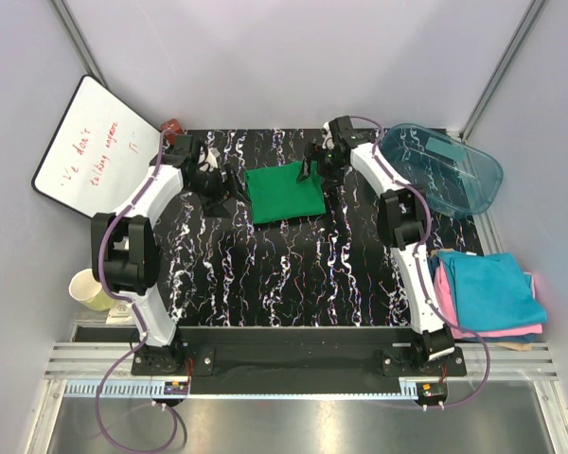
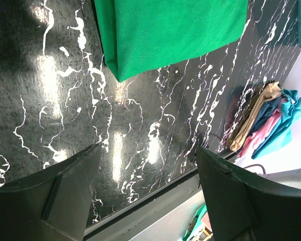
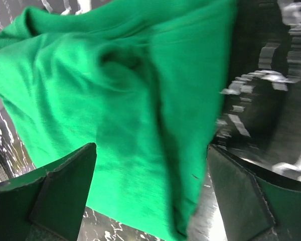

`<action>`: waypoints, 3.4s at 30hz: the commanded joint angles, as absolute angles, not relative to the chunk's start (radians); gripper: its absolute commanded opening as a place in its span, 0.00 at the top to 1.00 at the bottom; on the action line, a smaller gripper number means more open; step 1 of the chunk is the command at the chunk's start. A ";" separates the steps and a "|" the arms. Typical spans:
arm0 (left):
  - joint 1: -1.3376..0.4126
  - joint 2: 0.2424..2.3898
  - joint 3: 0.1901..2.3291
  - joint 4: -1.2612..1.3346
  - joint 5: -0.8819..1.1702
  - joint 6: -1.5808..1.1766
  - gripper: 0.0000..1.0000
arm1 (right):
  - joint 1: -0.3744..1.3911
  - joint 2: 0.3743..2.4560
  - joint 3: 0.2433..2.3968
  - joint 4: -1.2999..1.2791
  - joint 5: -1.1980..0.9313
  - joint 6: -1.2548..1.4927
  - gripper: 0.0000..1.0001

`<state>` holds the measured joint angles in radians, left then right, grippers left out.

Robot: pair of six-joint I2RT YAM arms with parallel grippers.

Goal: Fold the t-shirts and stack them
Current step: Put the neatly folded tshirt into the corner of the board with the right arm

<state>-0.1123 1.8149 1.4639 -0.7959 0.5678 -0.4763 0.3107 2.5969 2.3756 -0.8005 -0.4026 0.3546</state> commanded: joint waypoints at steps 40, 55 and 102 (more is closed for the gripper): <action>-0.121 1.864 1.560 -0.838 0.646 -0.387 0.19 | 0.426 1.376 1.312 -1.222 0.244 0.558 1.00; -0.164 1.902 1.578 -0.842 0.673 -0.373 0.18 | 0.315 1.149 1.414 -1.535 0.393 0.676 1.00; -0.173 1.882 1.583 -0.884 0.608 -0.377 0.13 | 0.350 1.765 1.908 -1.086 -0.277 0.331 1.00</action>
